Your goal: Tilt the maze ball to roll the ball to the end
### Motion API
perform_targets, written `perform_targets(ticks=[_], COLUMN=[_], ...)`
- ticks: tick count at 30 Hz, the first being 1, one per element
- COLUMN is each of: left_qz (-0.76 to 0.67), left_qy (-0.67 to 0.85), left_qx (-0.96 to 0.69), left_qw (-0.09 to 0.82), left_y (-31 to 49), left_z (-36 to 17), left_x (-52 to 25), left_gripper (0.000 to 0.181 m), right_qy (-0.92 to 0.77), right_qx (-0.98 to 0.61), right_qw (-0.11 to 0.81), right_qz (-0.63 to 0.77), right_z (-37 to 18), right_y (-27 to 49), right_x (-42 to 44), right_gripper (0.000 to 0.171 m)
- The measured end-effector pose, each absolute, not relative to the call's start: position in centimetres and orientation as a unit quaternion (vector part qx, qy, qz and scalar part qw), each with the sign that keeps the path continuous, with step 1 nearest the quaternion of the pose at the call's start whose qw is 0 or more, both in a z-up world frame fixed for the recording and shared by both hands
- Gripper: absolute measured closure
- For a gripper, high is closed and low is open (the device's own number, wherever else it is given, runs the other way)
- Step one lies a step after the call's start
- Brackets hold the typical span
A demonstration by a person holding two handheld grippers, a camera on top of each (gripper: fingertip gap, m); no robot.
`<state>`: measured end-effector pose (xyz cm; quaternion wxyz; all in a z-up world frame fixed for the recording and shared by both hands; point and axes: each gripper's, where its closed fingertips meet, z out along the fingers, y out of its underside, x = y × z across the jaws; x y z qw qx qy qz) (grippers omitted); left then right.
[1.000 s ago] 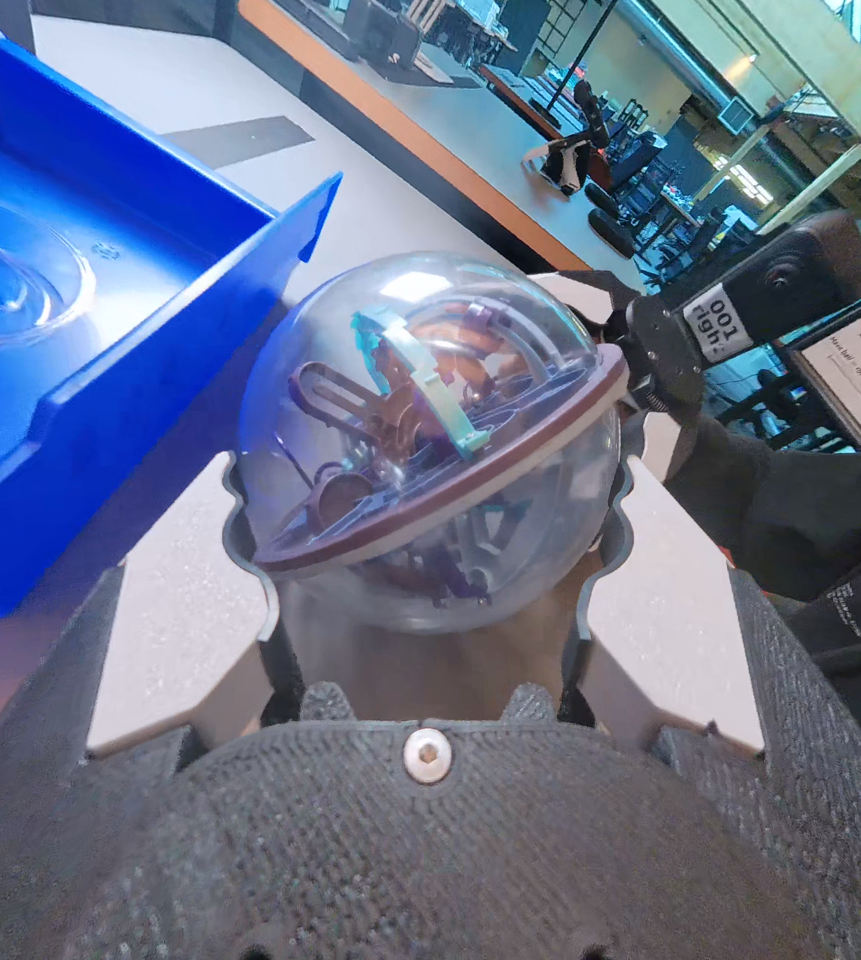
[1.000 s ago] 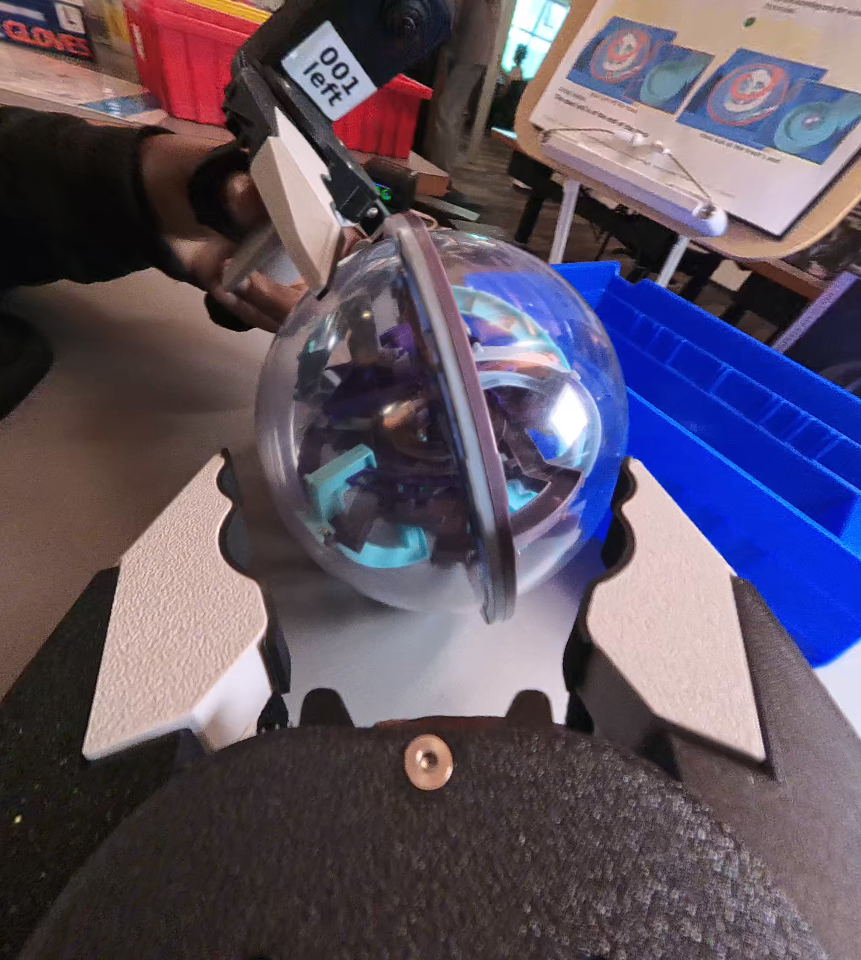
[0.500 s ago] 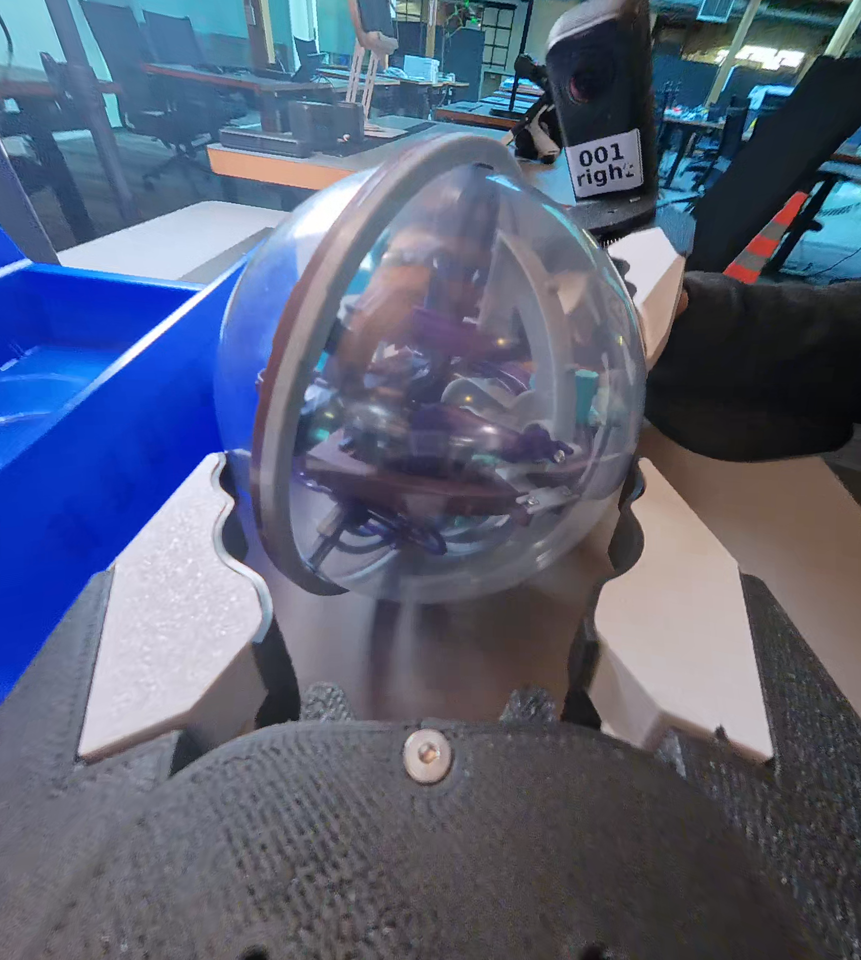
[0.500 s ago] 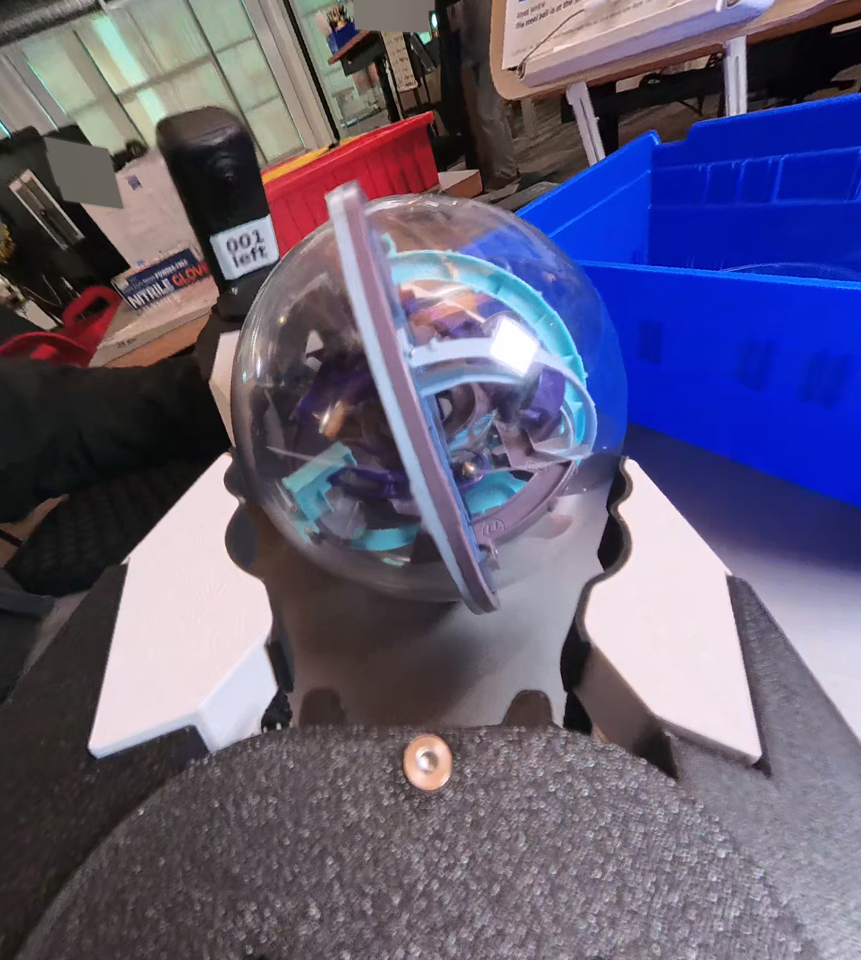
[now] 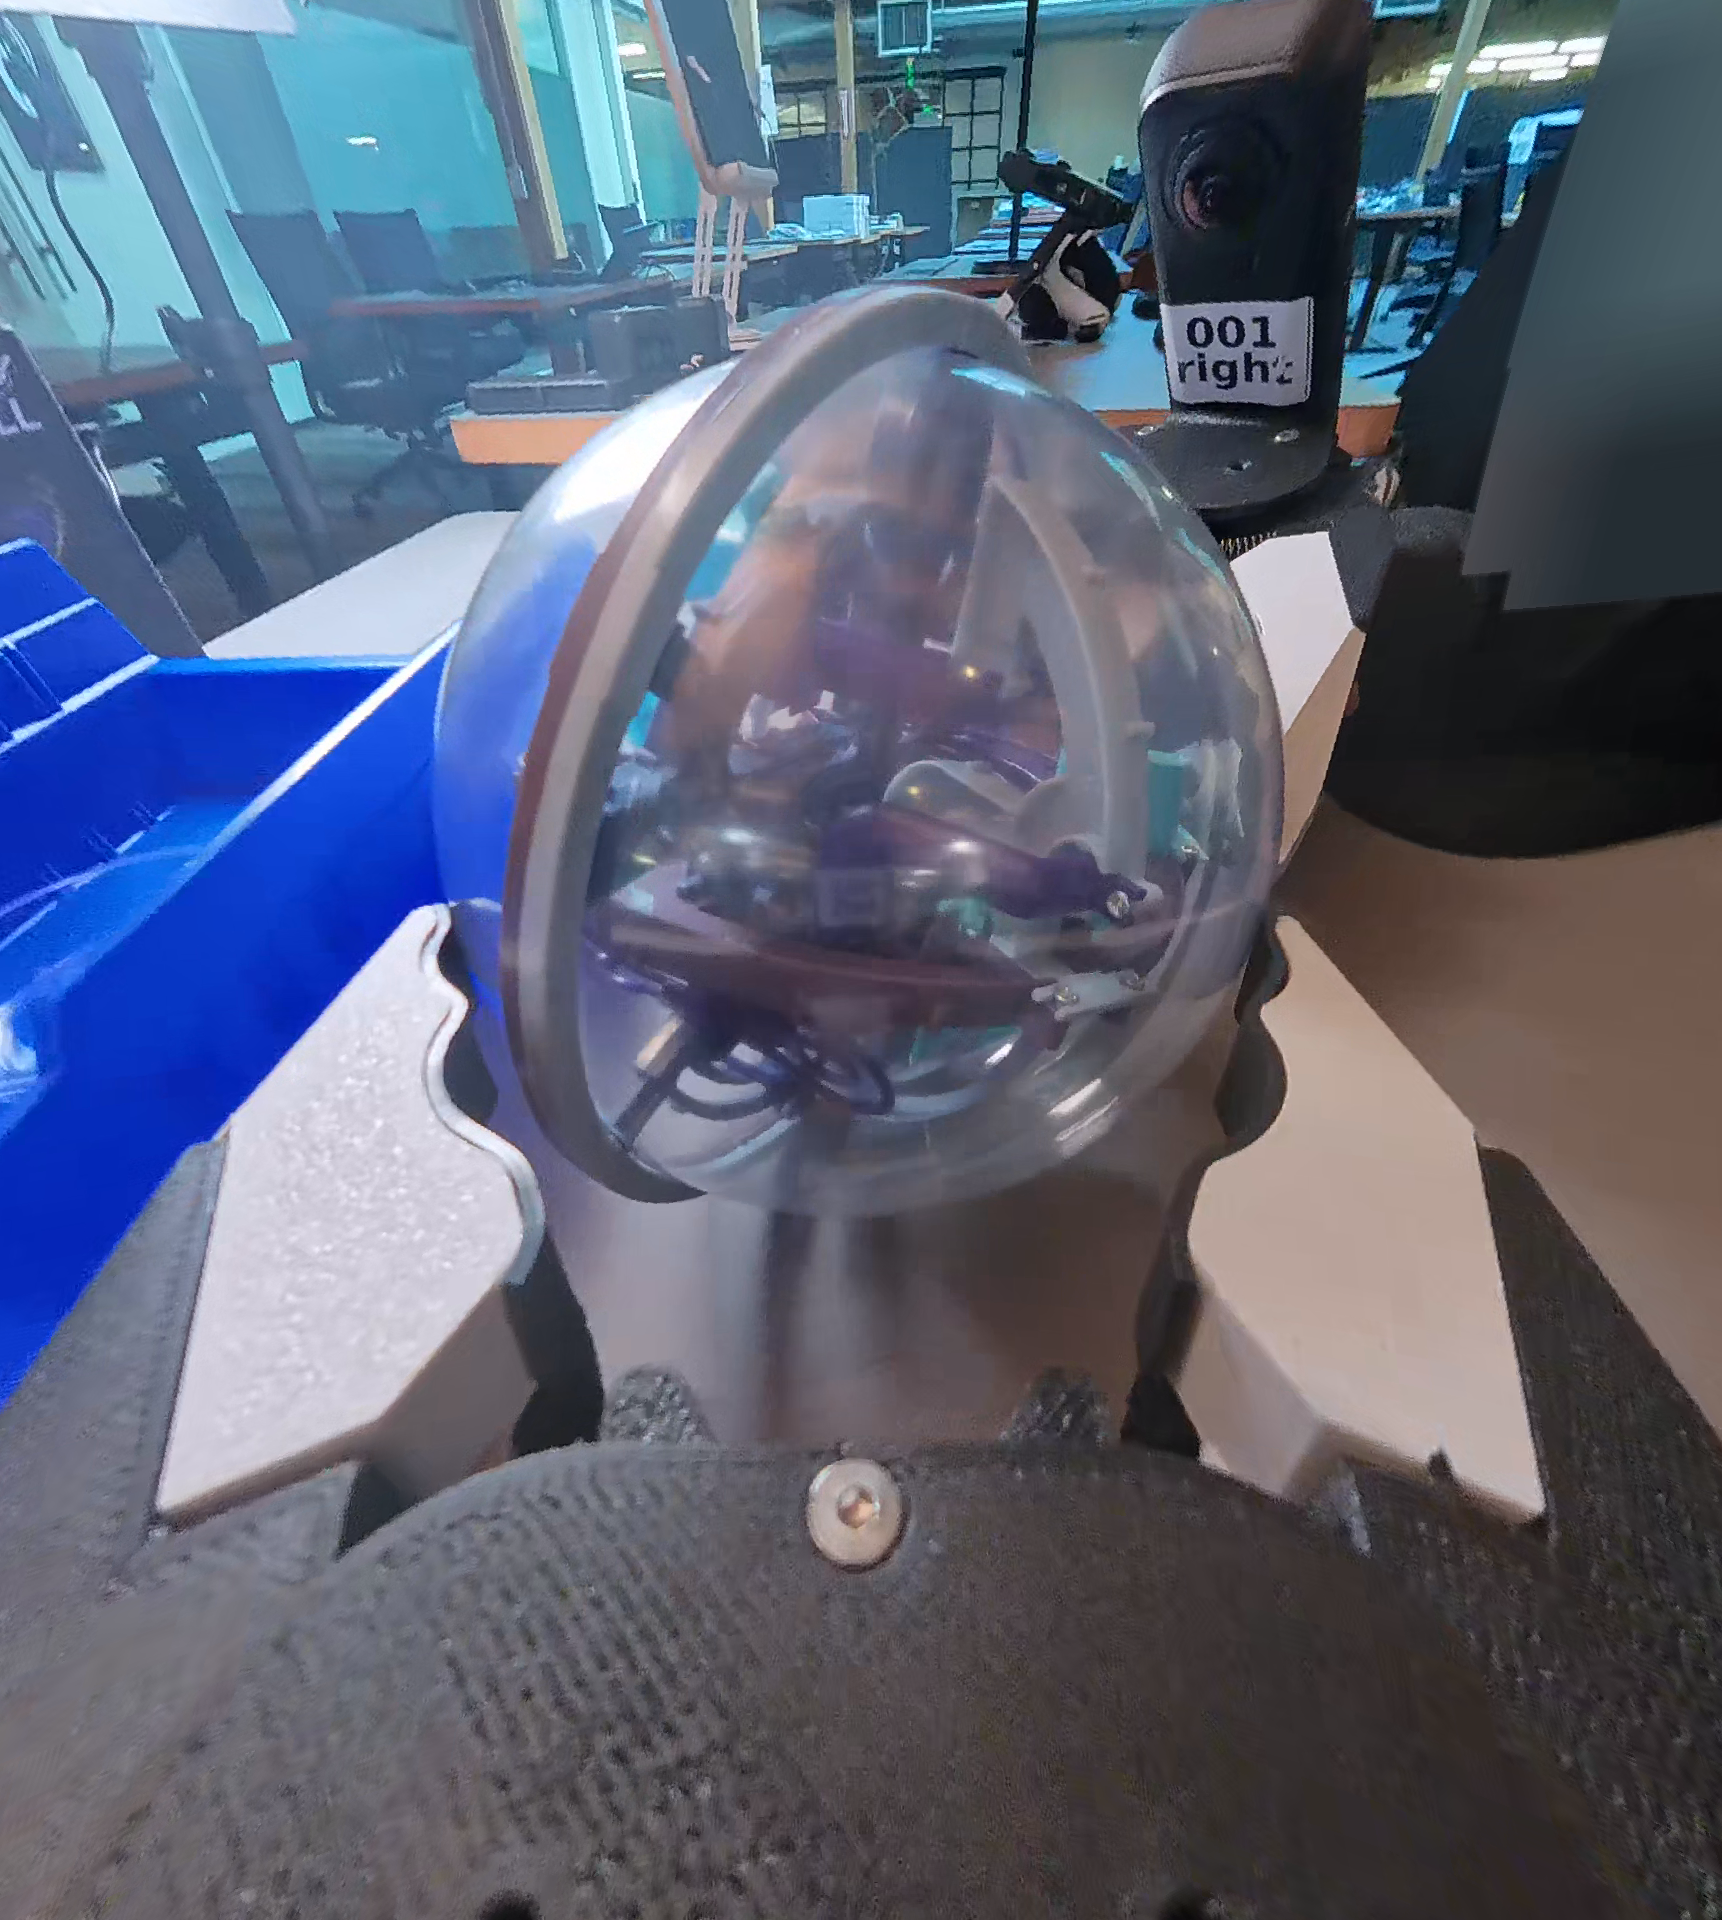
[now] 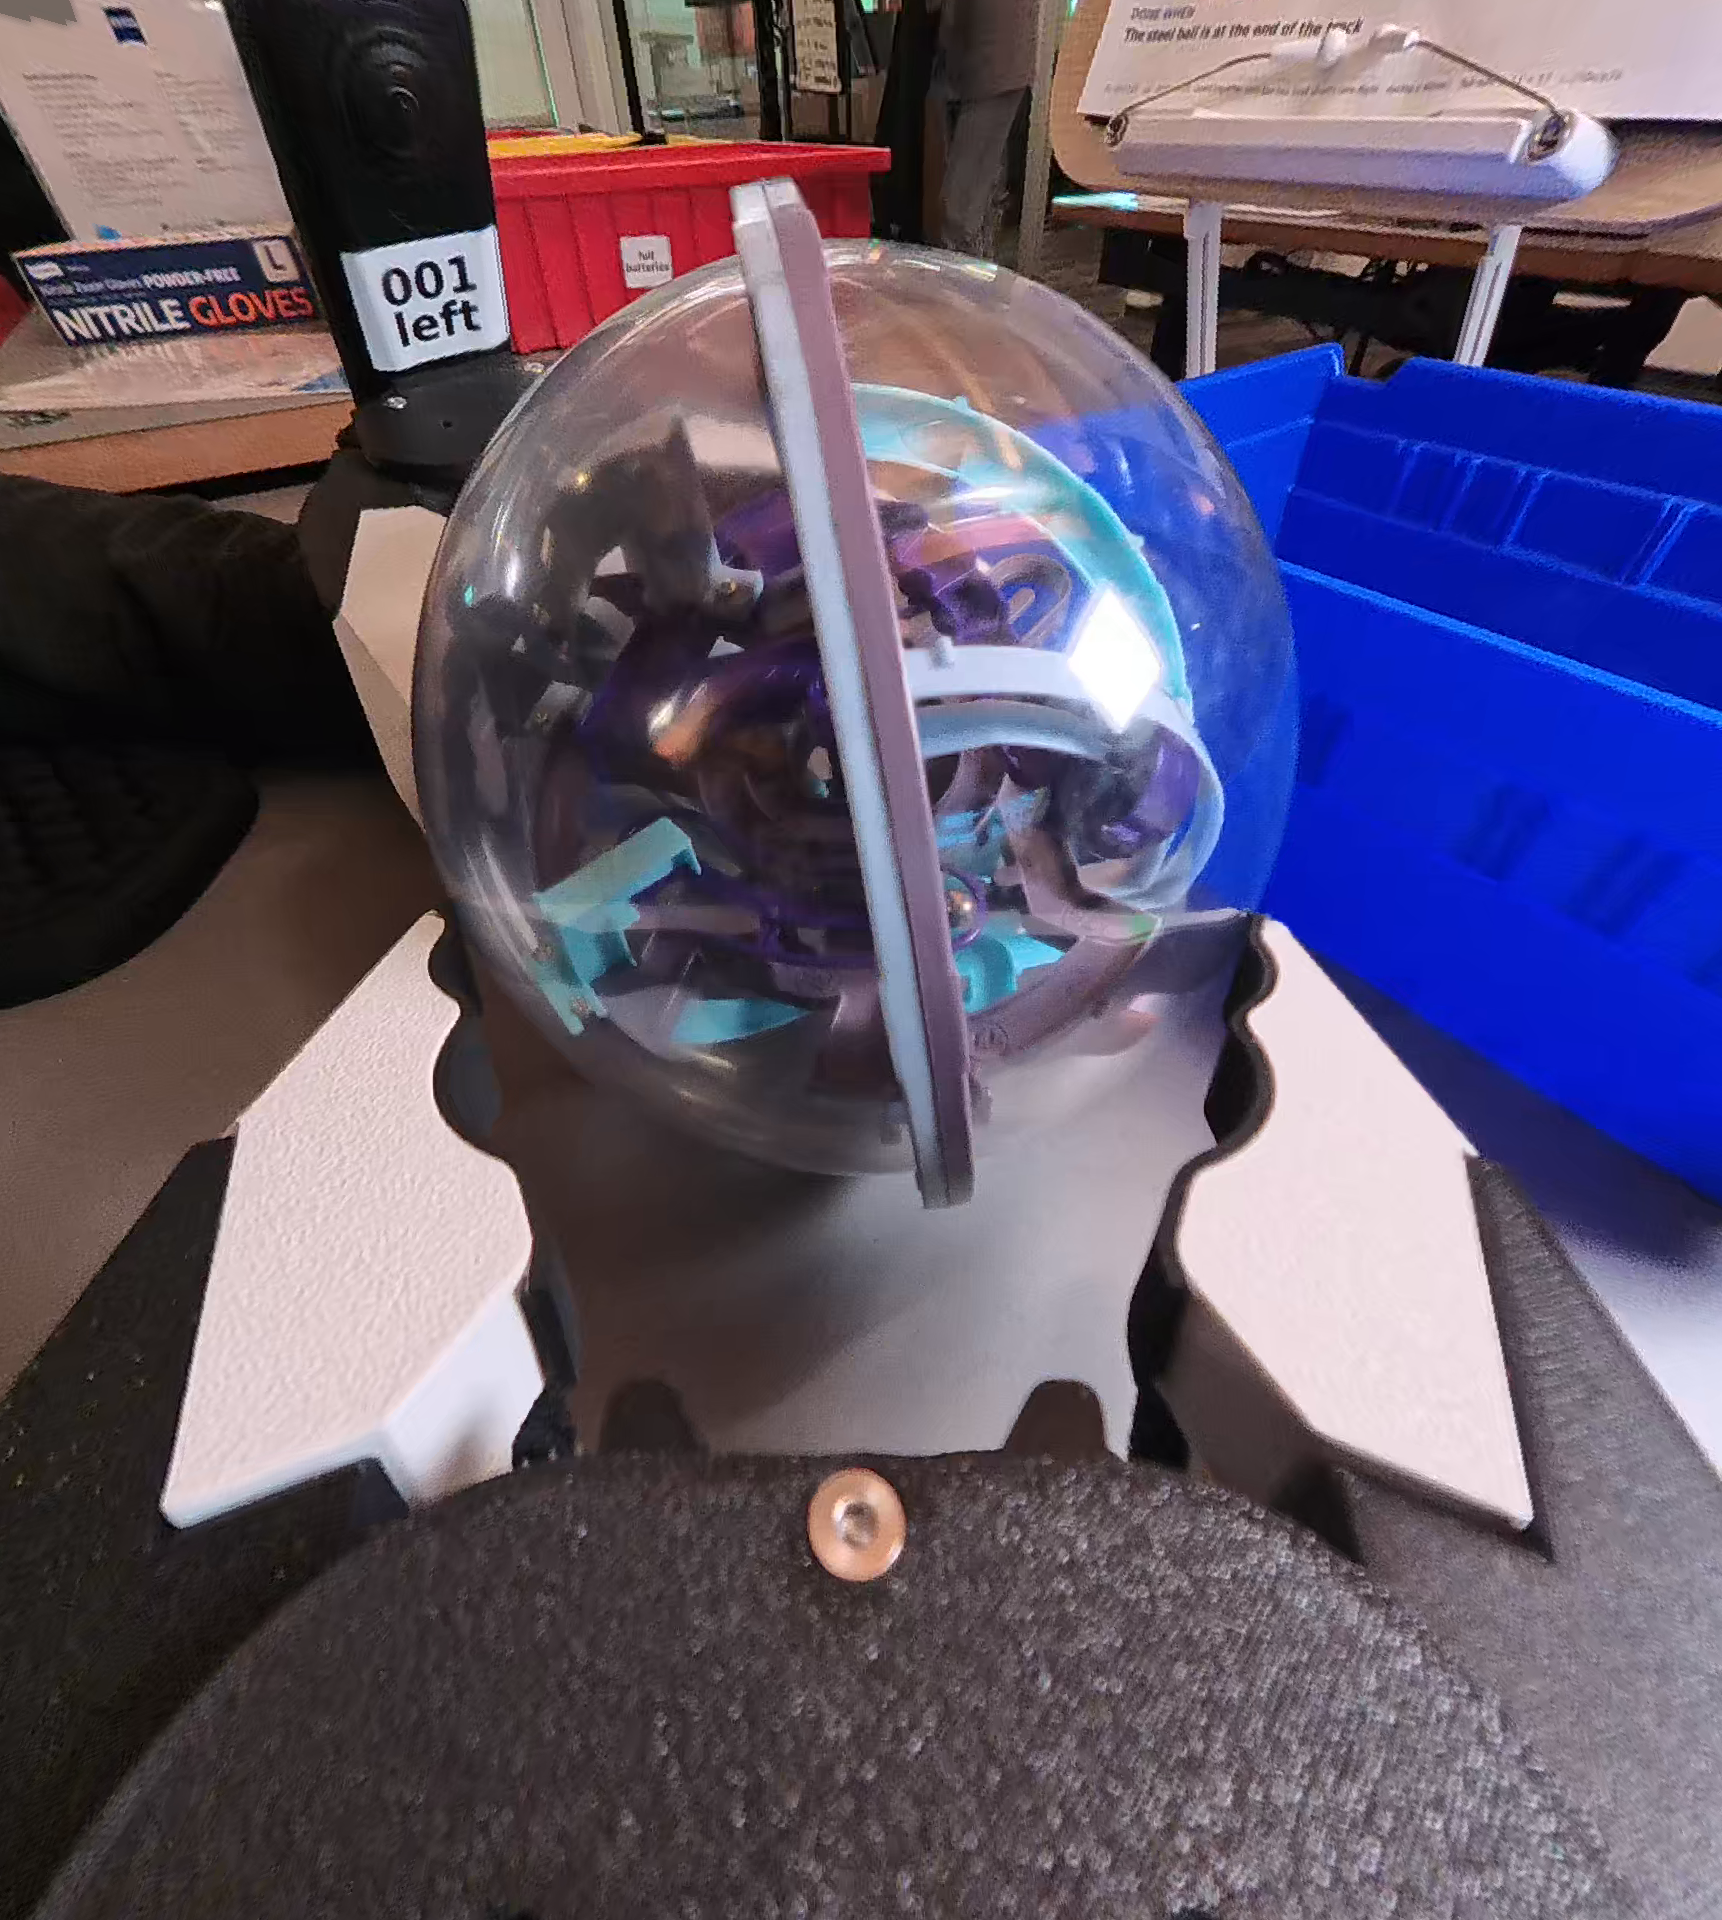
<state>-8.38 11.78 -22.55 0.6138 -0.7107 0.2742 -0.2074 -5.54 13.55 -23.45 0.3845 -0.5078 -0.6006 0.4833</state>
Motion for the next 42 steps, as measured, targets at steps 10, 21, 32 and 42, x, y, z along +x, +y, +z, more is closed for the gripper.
perform_targets(ticks=[10, 21, 32, 42], left_qz=[-0.162, -0.238, -0.293, -0.303], left_qy=[0.305, 0.257, 0.29, 0.316], left_qx=[-0.71, -0.742, -0.789, -0.731], left_qw=[0.613, 0.571, 0.455, 0.522], left_y=[11.8, 11.8, 9.5, 7.6], left_z=[-23.6, -24.0, -26.0, -21.5], left_x=[-8.1, -7.5, -7.8, -6.7], left_gripper=[0.039, 0.039, 0.037, 0.033], right_qy=[-0.628, -0.601, -0.621, -0.673], right_qx=[-0.464, -0.502, -0.458, -0.363], right_qw=[0.453, 0.414, 0.45, 0.463], right_qz=[0.43, 0.464, 0.45, 0.448], right_z=[-22.0, -21.4, -19.7, -18.4], right_y=[13.4, 13.6, 11.9, 6.2], right_x=[-5.3, -5.1, -5.1, -5.3], right_gripper=[0.031, 0.031, 0.036, 0.045])
